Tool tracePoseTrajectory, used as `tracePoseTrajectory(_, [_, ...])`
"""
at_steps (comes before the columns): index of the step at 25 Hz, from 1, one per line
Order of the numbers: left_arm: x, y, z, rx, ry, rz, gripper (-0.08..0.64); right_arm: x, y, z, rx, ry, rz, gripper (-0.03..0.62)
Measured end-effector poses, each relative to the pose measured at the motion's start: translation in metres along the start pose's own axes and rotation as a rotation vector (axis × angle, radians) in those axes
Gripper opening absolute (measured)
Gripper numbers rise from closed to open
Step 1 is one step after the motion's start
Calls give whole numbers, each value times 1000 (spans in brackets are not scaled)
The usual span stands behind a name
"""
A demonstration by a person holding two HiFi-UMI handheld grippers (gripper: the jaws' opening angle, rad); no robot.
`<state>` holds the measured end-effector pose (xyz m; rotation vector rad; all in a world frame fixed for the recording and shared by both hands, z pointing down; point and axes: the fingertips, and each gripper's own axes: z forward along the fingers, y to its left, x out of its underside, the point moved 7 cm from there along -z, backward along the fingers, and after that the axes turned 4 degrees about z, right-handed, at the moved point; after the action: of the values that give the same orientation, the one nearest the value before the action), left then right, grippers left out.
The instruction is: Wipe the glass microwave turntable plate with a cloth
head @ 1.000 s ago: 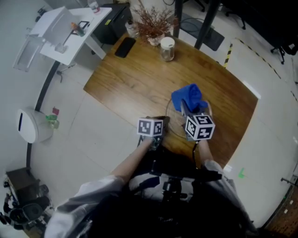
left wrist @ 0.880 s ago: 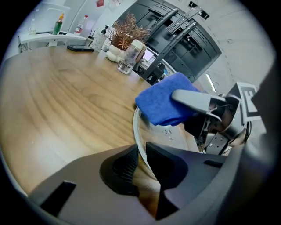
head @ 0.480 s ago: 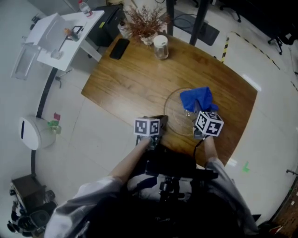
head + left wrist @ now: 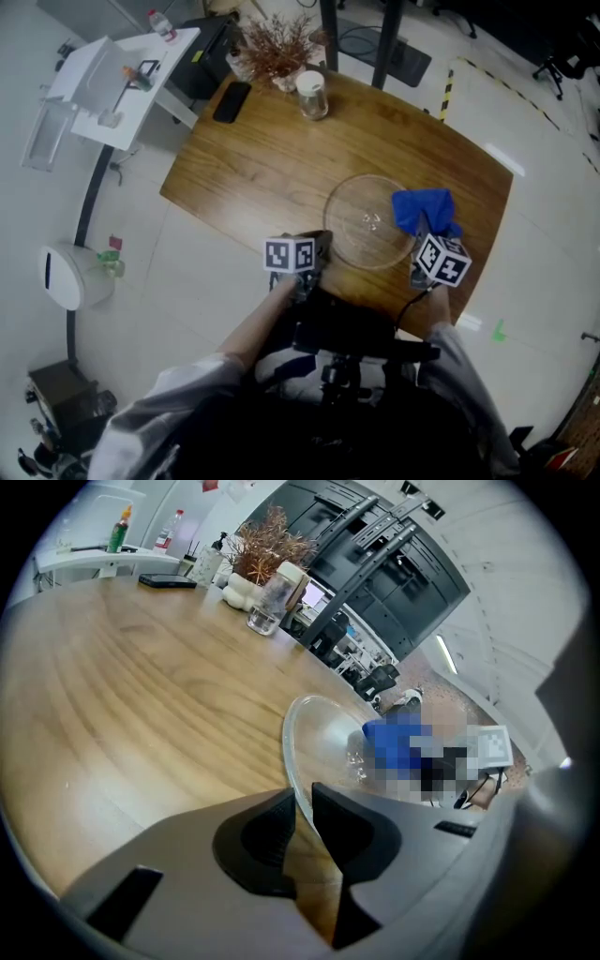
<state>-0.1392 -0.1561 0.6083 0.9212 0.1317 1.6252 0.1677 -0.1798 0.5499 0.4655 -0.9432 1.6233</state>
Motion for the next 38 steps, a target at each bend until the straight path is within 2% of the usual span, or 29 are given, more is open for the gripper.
tracePoseTrajectory(3, [0, -1, 0, -8, -3, 8, 63, -7, 27, -6, -63, -30, -29, 69])
tracePoseTrajectory(6, [0, -2, 0, -13, -9, 15, 63, -10, 72, -4, -178, -36, -89, 69])
tracePoseTrajectory(10, [0, -1, 0, -17, -13, 18, 63, 5, 133, 10, -335, 12, -178, 69])
tracePoseTrajectory(14, [2, -3, 2, -16, -15, 18, 63, 26, 165, 23, -365, 82, -257, 69])
tracePoseTrajectory(19, [3, -3, 2, -21, -14, 29, 63, 38, 156, 28, -325, 114, -220, 69])
tracePoseTrajectory(28, [3, 0, 1, -16, -13, 30, 64, 23, 69, 4, -116, 56, -62, 69])
tracePoseTrajectory(35, [1, -3, 1, -22, -12, 31, 64, 19, 12, -30, 40, 22, -60, 69])
tracePoseTrajectory(38, [1, -2, 1, -24, -15, 35, 64, 22, 1, -38, 69, 15, -48, 69])
